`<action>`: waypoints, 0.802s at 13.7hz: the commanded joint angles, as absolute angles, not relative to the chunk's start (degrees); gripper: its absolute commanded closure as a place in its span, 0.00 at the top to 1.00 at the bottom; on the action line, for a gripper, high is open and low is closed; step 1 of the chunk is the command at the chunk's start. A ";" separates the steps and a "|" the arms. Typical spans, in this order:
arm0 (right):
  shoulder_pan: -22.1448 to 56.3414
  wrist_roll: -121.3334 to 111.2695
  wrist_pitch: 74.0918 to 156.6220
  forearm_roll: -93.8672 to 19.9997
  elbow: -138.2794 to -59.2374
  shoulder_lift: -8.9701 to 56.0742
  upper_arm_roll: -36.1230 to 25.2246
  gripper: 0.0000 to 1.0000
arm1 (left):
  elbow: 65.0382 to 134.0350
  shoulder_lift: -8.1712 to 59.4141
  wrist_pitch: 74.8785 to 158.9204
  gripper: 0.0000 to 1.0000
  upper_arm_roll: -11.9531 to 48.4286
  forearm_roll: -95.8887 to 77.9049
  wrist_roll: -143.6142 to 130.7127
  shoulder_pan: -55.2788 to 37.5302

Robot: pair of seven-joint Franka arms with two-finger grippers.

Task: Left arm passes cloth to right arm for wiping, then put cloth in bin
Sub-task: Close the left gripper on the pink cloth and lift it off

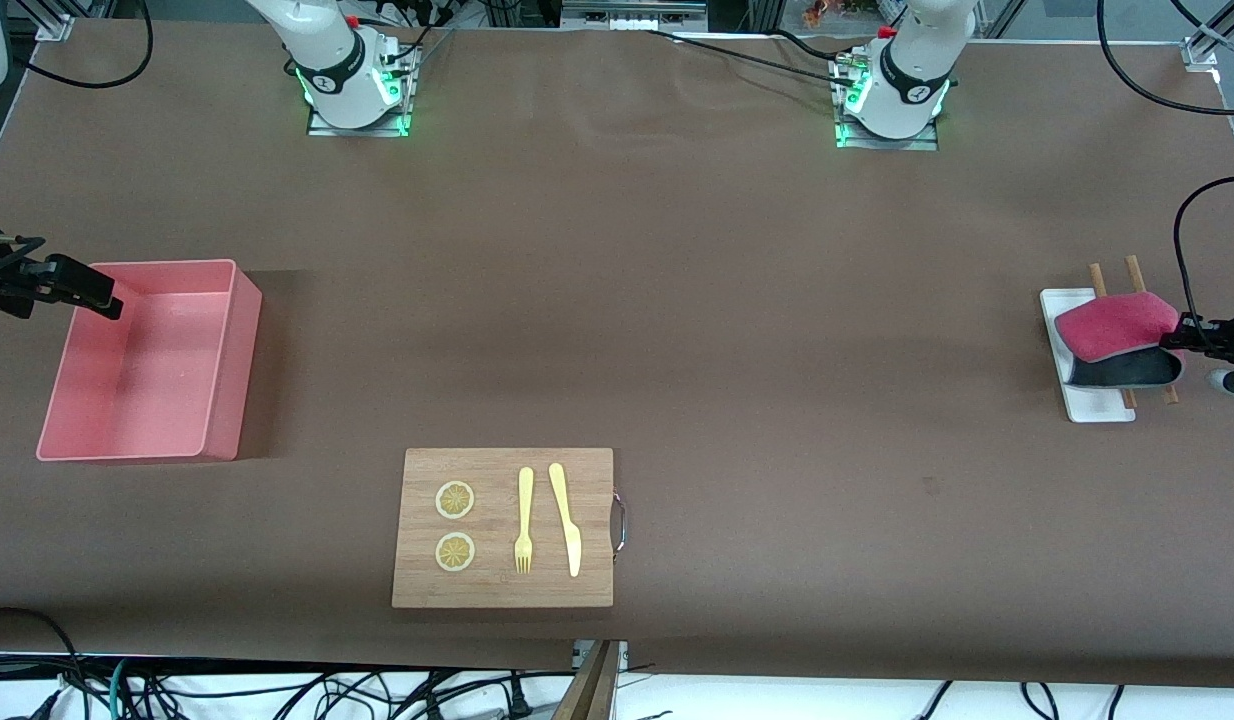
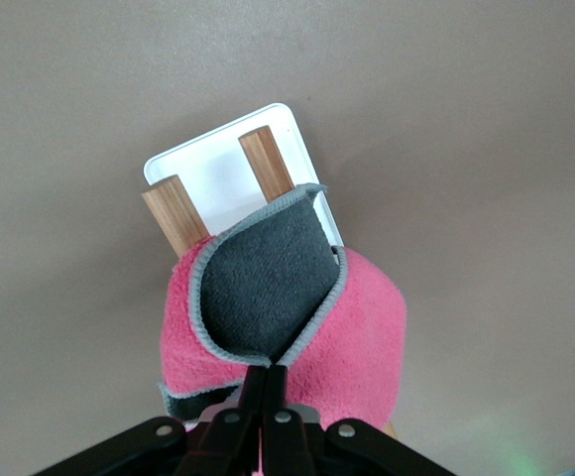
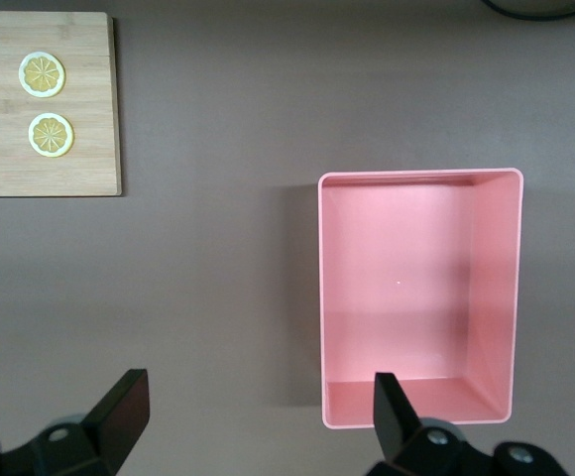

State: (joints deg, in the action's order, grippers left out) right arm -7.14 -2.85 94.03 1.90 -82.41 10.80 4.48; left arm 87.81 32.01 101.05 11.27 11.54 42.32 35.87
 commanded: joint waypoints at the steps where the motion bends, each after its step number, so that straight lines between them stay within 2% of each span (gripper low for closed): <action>1: -7.03 -3.25 93.35 1.40 -81.91 10.55 4.57 1.00 | 84.83 32.17 99.76 0.00 12.04 12.13 42.54 35.60; 6: -5.89 -3.34 90.63 1.58 -82.35 10.37 4.66 1.00 | 73.93 31.38 83.97 0.00 12.48 11.87 37.19 28.15; 11: -5.54 -3.17 90.00 1.58 -82.53 13.27 4.57 1.00 | 70.49 31.38 76.75 0.00 12.74 5.03 24.38 17.68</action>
State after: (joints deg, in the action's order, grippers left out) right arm -5.66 -2.90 90.52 1.90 -82.81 12.47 4.72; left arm 72.37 30.91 80.01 13.06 7.94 29.20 20.58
